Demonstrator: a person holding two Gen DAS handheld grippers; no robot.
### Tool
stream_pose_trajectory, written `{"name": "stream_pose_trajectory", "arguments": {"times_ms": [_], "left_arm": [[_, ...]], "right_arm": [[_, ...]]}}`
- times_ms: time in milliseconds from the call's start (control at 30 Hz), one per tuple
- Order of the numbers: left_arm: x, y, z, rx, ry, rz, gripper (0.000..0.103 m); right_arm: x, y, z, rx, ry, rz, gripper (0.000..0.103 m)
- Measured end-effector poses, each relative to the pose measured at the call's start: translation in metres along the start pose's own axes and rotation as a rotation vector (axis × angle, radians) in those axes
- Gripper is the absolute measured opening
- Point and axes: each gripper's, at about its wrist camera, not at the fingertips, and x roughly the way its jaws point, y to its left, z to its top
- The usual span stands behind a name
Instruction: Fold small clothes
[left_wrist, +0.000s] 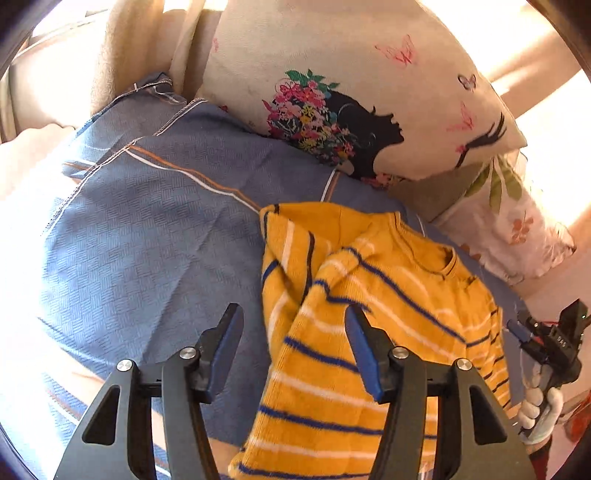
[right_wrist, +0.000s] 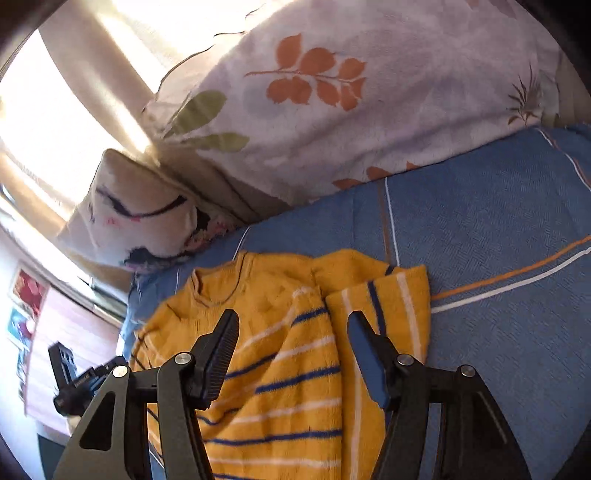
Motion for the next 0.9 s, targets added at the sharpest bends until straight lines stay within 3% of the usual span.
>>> {"name": "stream_pose_trajectory", "arguments": {"times_ms": [167,200,233,300,400,500,567,633,700,900], "left_arm": [[0.009,0.006,-0.032,0.065,0.045,0.082,0.059],[0.009,0.008,-0.033,0.074,0.051,0.073,0.046],[0.008,0.011,-0.033,0.067,0.053,0.032,0.026],[0.000,0.020,-0.032,0.019,0.045,0.021,0.013],[-0.016,0.029,-0.032,0.018,-0.011,0.136,0.005],[-0.030,0.036,-0.038,0.004,-0.013,0.087,0.005],[-0.039,0.035,-0.044,0.012,-0.033,0.057,0.012],[-0.046,0.034,-0.050,0.012,-0.050,0.030,0.045],[-0.047,0.034,-0.056,-0.005,-0.069,-0.003,0.059],[-0.022,0.022,-0.069,-0.058,-0.030,-0.075,0.068]], "right_arm": [[0.003,0.031,-0.038,-0.144,0.062,0.007,0.067],[0.007,0.034,-0.043,-0.156,0.077,0.004,0.067],[0.012,0.035,-0.049,-0.163,0.091,-0.002,0.067],[0.017,0.028,-0.056,-0.155,0.108,-0.022,0.067],[0.023,0.014,-0.059,-0.114,0.113,-0.049,0.063],[0.015,0.013,-0.060,-0.121,0.108,-0.067,0.062],[0.001,0.025,-0.060,-0.165,0.083,-0.089,0.063],[-0.010,0.046,-0.058,-0.204,0.067,-0.052,0.063],[-0.011,0.073,-0.057,-0.235,0.076,0.009,0.063],[0.047,0.173,-0.070,-0.358,0.241,0.174,0.064]]}}
